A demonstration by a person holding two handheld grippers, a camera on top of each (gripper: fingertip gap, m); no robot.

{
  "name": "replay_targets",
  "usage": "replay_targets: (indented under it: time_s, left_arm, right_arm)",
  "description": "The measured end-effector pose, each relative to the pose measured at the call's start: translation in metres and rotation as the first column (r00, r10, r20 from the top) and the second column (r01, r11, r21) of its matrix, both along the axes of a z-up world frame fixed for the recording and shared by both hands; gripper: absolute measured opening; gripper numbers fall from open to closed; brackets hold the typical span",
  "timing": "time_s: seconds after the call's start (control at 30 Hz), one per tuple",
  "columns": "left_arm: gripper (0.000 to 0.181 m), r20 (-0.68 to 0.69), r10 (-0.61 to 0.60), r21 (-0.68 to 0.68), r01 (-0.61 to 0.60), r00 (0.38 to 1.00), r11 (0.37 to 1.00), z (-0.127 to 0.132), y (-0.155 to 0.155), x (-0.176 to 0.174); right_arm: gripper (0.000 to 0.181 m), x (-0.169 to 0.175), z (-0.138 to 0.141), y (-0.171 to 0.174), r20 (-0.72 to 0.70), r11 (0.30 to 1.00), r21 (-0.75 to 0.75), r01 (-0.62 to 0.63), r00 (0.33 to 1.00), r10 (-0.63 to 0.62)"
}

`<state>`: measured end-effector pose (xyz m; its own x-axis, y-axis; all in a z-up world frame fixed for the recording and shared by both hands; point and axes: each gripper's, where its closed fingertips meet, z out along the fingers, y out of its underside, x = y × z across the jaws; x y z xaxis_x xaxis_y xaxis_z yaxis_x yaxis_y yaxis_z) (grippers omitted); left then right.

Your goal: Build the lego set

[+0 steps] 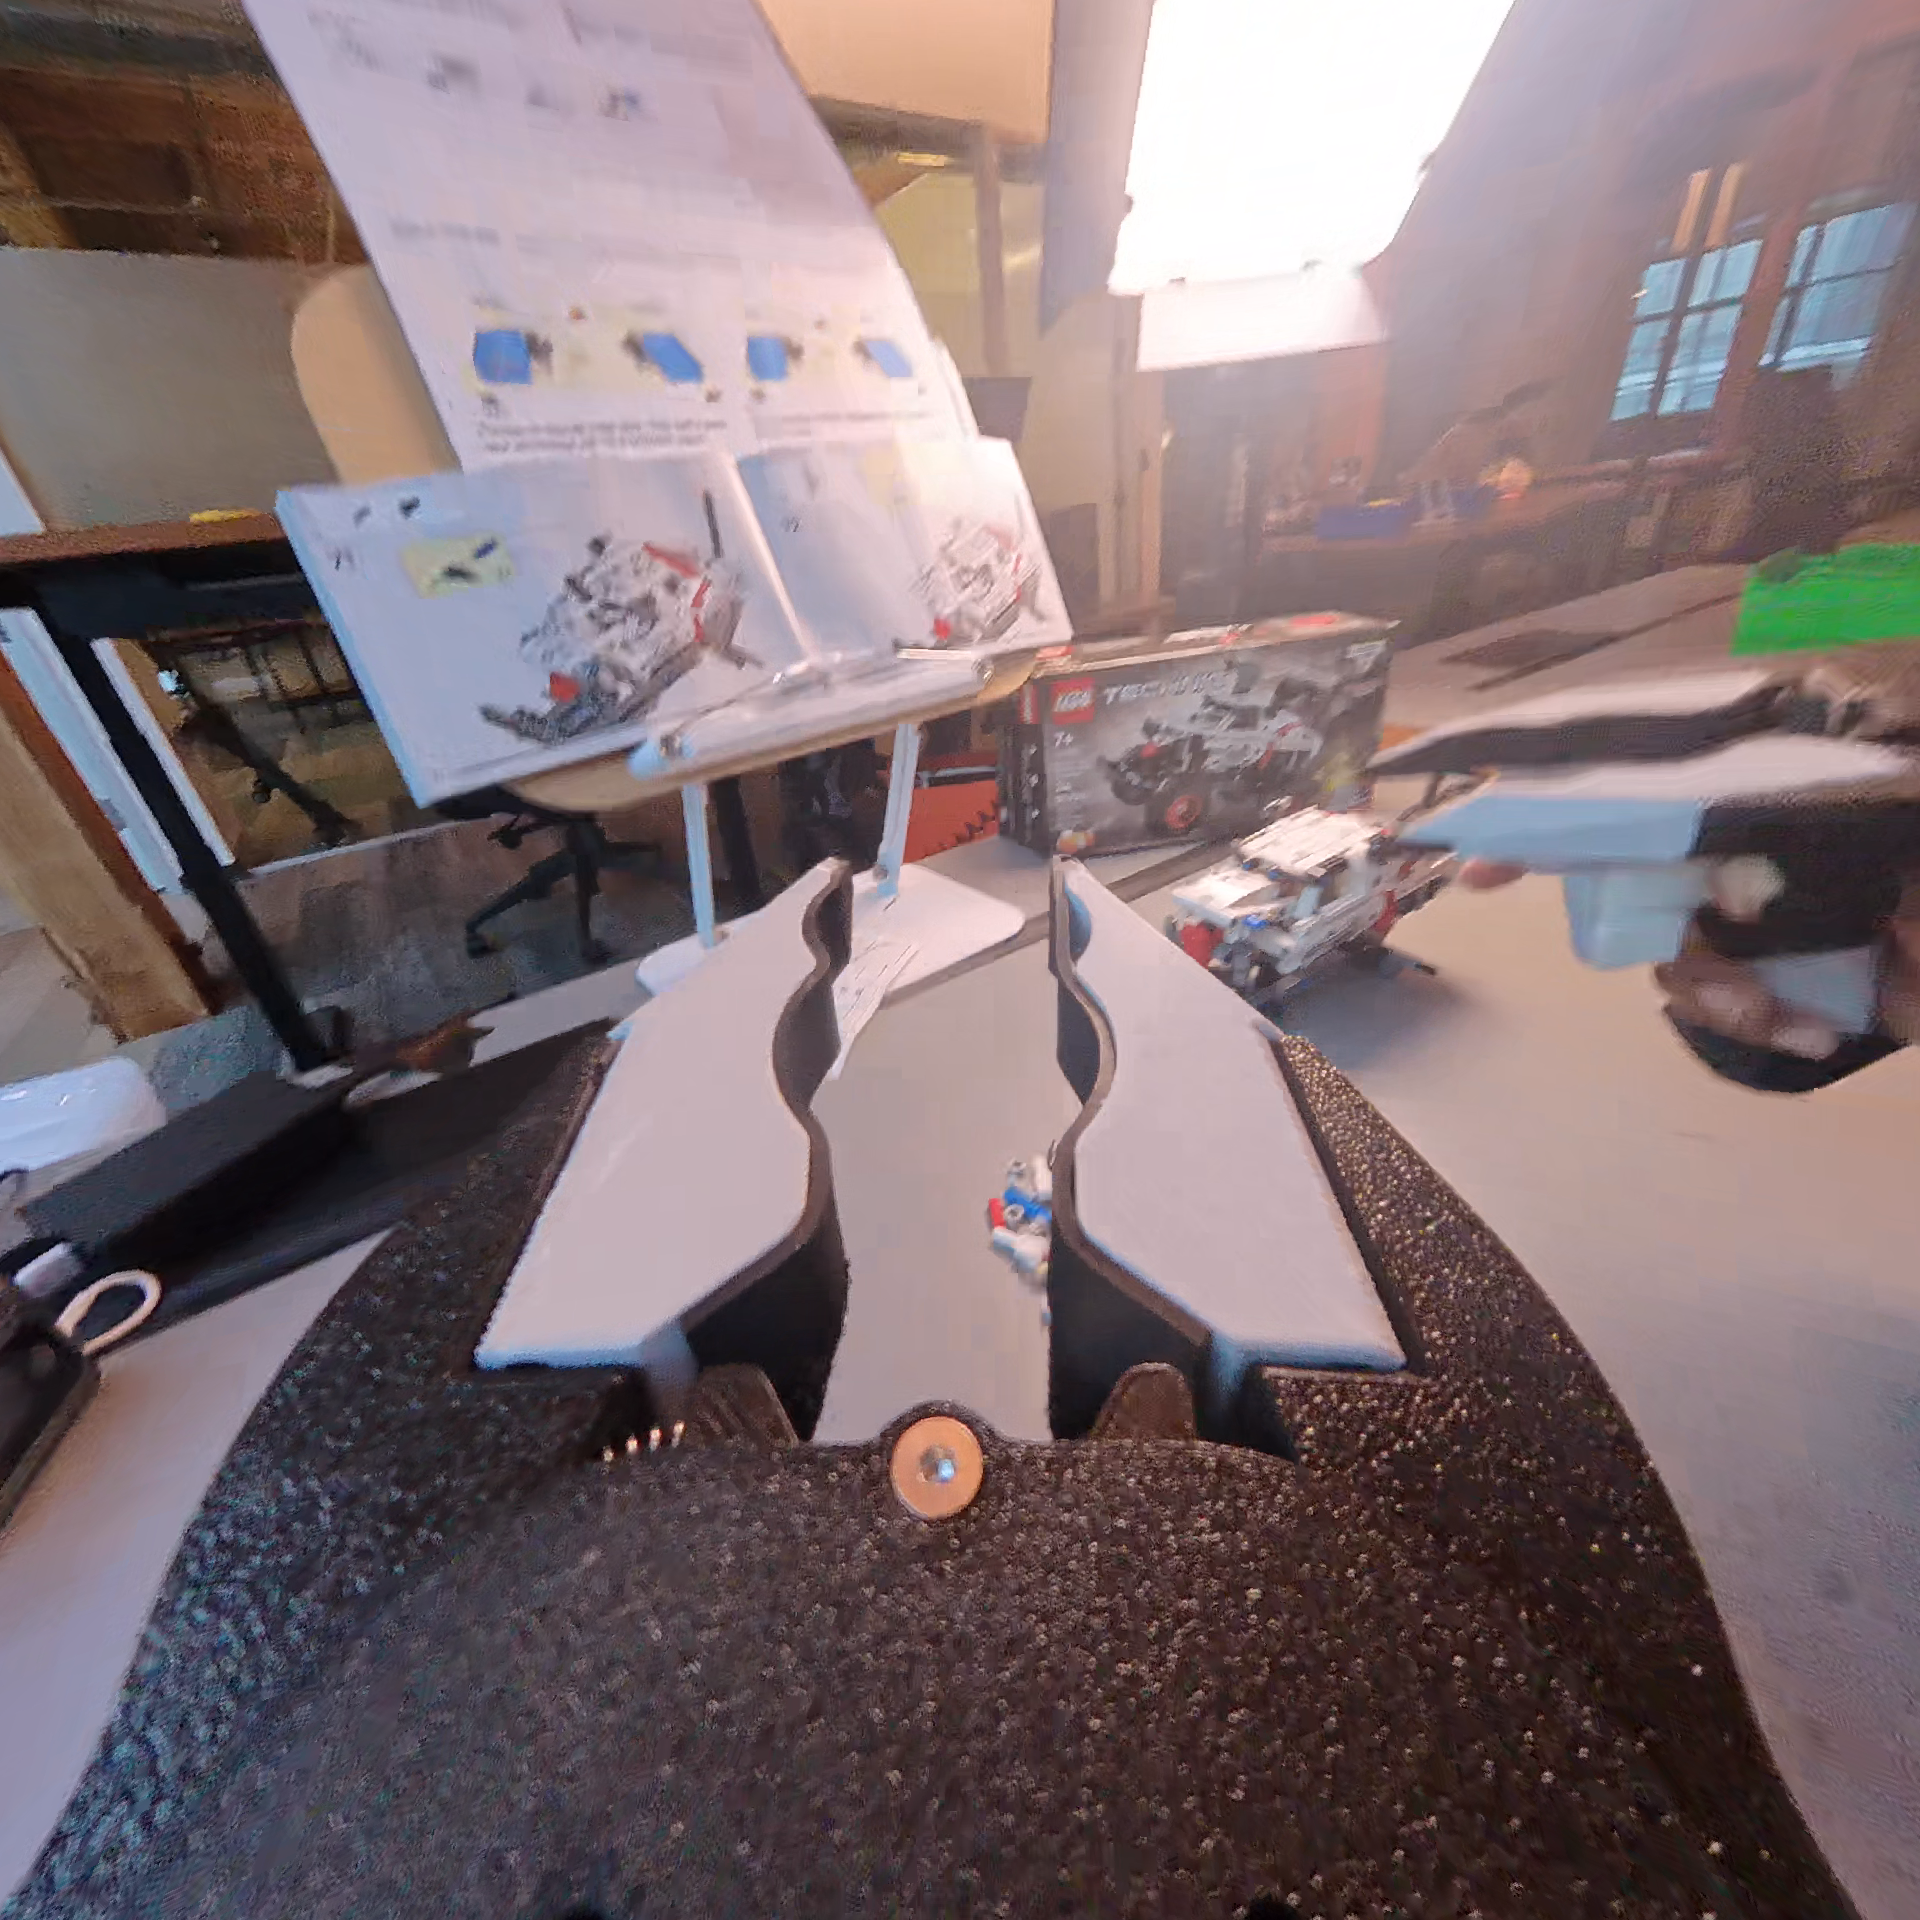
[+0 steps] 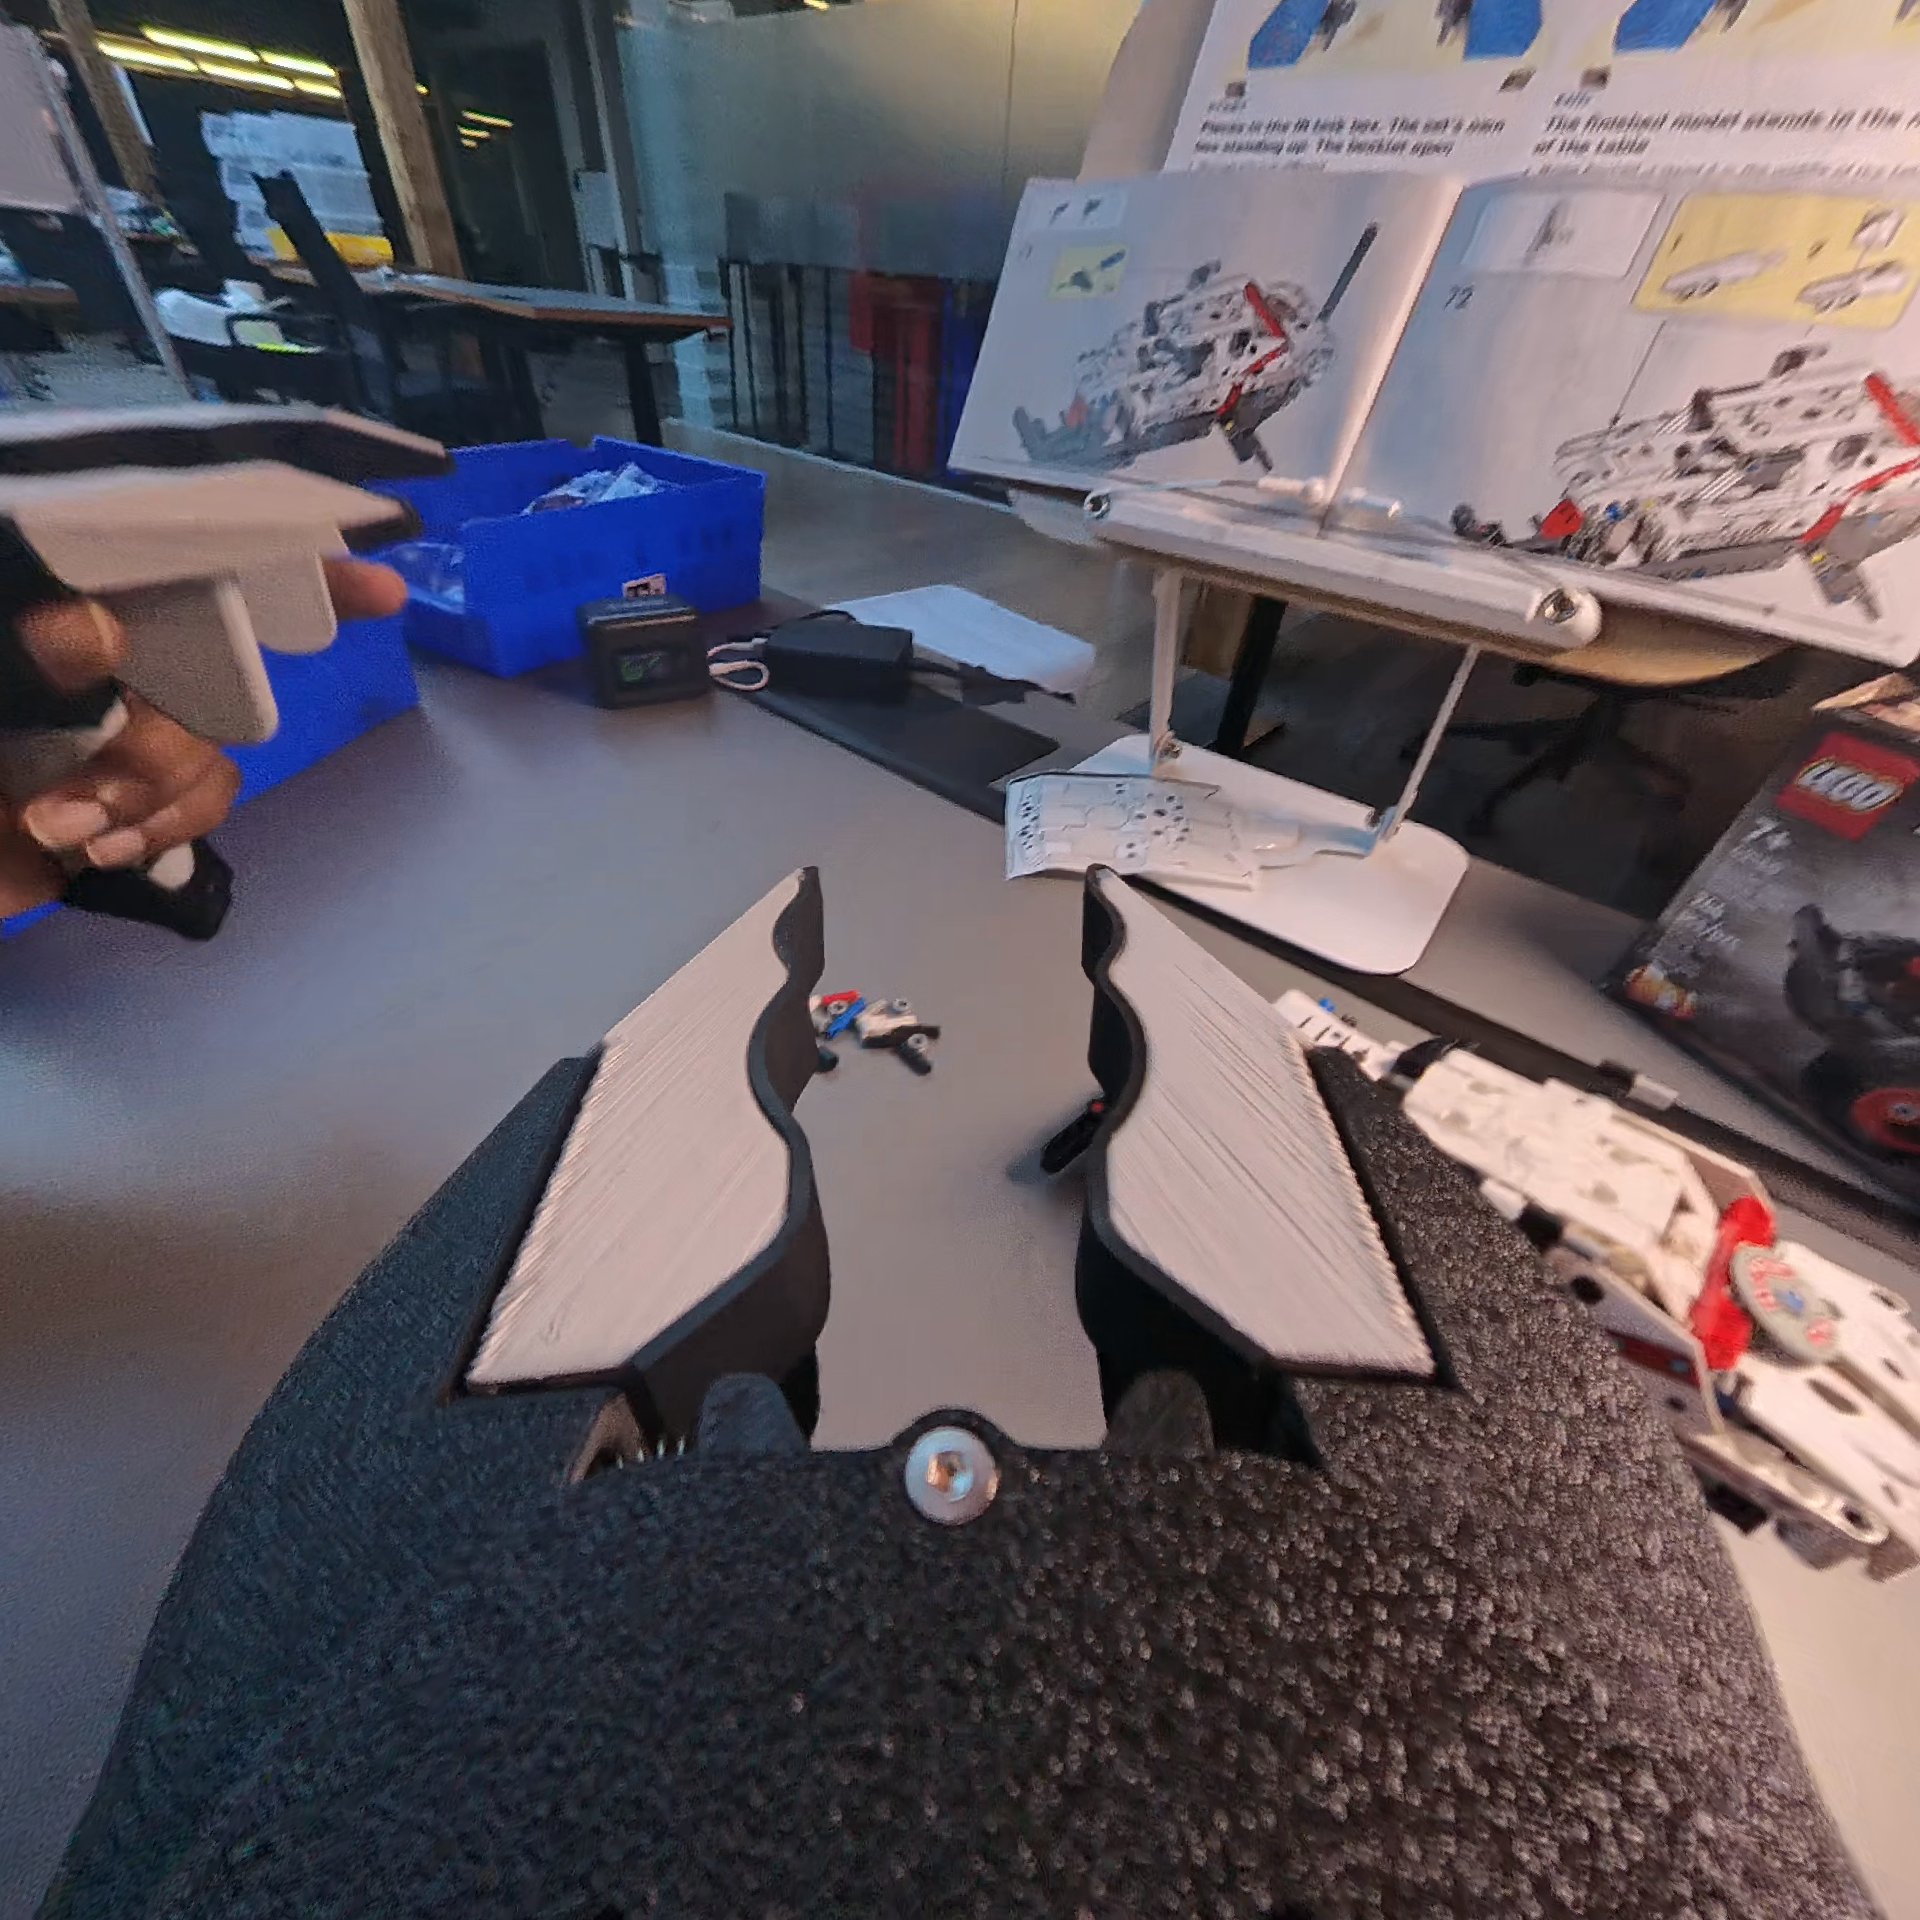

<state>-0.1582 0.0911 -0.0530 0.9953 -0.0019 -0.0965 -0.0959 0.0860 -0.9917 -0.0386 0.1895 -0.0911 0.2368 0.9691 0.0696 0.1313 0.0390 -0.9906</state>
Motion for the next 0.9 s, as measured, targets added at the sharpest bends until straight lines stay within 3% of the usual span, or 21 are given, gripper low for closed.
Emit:
replay_targets:
  time_s: [0.1,0.17,0.27,0.33,0.4,0.5,0.53,0.6,0.63,0.73,0.77,0.83,0.9]
  left_arm:
    - [0.046,0.033,-0.116,0.074,0.113,0.993,0.991,0.053,-0.039,0.020]
    - [0.048,0.014,-0.103,0.120,0.101,0.995,0.988,0.086,-0.079,0.005]
    - [0.048,-0.075,0.125,0.088,-0.118,0.989,0.989,0.114,-0.150,-0.071]
    - [0.047,-0.124,0.306,-0.027,-0.311,0.944,0.950,0.110,-0.196,-0.137]
    - [0.047,-0.129,0.387,-0.206,-0.406,0.913,0.890,0.088,-0.234,-0.188]
    - [0.047,-0.127,0.380,-0.498,-0.390,0.916,0.775,0.031,-0.266,-0.227]
    - [0.050,-0.110,0.330,-0.603,-0.327,0.937,0.727,0.006,-0.270,-0.225]
    - [0.055,0.013,0.150,-0.779,-0.084,0.989,0.621,-0.043,-0.272,-0.186]
    - [0.058,0.030,0.066,-0.844,-0.011,0.997,0.536,-0.067,-0.275,-0.167]
    - [0.073,0.082,-0.165,-0.973,0.115,0.983,0.201,-0.129,-0.302,-0.115]
    - [0.073,0.093,-0.208,-0.983,0.123,0.974,0.134,-0.142,-0.307,-0.106]
    - [0.057,0.076,-0.238,-0.994,0.094,0.968,0.064,-0.158,-0.306,-0.100]
    - [0.023,0.029,-0.264,-0.998,0.043,0.964,0.048,-0.167,-0.297,-0.102]
  right_arm:
    - [0.054,0.011,-0.009,-0.018,-0.003,0.996,-0.068,-0.064,0.998,0.064]
    - [0.053,0.019,-0.006,-0.024,-0.024,0.995,-0.060,-0.079,0.997,0.078]
    - [0.049,0.029,-0.002,-0.028,-0.048,0.996,-0.023,-0.088,0.995,0.087]
    - [0.047,0.032,-0.003,-0.030,-0.059,0.995,-0.026,-0.099,0.993,0.098]
    - [0.047,0.033,-0.006,-0.030,-0.070,0.994,-0.033,-0.102,0.993,0.100]
    - [0.047,0.029,-0.013,-0.030,-0.070,0.994,-0.044,-0.102,0.993,0.099]
    - [0.047,0.028,-0.014,-0.030,-0.069,0.993,-0.045,-0.105,0.992,0.102]
    - [0.047,0.027,-0.015,-0.033,-0.056,0.993,-0.030,-0.114,0.992,0.112]
    - [0.047,0.027,-0.015,-0.034,-0.047,0.993,-0.011,-0.116,0.992,0.116]
    - [0.046,0.030,-0.015,-0.036,-0.026,0.992,0.050,-0.114,0.993,0.116]
    - [0.045,0.031,-0.016,-0.036,-0.022,0.992,0.058,-0.114,0.993,0.116]
    - [0.044,0.033,-0.017,-0.035,-0.020,0.992,0.059,-0.112,0.993,0.113]
    - [0.043,0.035,-0.017,-0.034,-0.020,0.992,0.058,-0.110,0.994,0.111]
